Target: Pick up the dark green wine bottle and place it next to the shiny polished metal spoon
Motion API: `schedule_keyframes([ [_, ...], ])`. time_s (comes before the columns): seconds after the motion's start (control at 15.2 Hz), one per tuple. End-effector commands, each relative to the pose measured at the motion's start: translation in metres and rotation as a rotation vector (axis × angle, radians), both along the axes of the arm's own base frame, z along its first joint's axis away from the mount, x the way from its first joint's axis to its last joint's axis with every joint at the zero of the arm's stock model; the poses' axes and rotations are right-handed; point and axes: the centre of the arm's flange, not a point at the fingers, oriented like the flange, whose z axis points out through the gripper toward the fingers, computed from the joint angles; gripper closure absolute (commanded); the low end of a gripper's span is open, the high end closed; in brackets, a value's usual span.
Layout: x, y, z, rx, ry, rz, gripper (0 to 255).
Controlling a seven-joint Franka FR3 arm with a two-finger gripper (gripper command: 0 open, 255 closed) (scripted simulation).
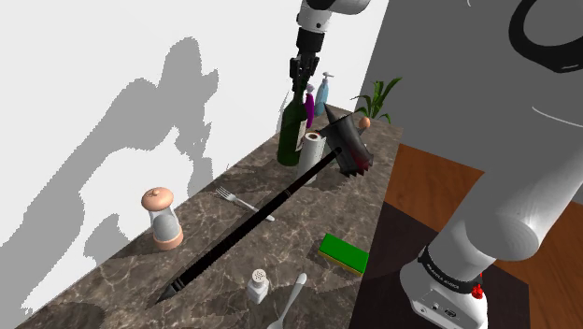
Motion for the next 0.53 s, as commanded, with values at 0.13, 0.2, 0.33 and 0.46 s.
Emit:
schedule_keyframes([
  [0.13,-0.019,0.023,0.029,0.0,0.0,0.0,255],
  [0.2,-0.026,0.03,0.038,0.0,0.0,0.0,255],
  [0.33,-0.038,0.045,0.055,0.0,0.0,0.0,255],
  [0.46,-0.051,0.061,0.073,0.0,0.0,0.0,255],
])
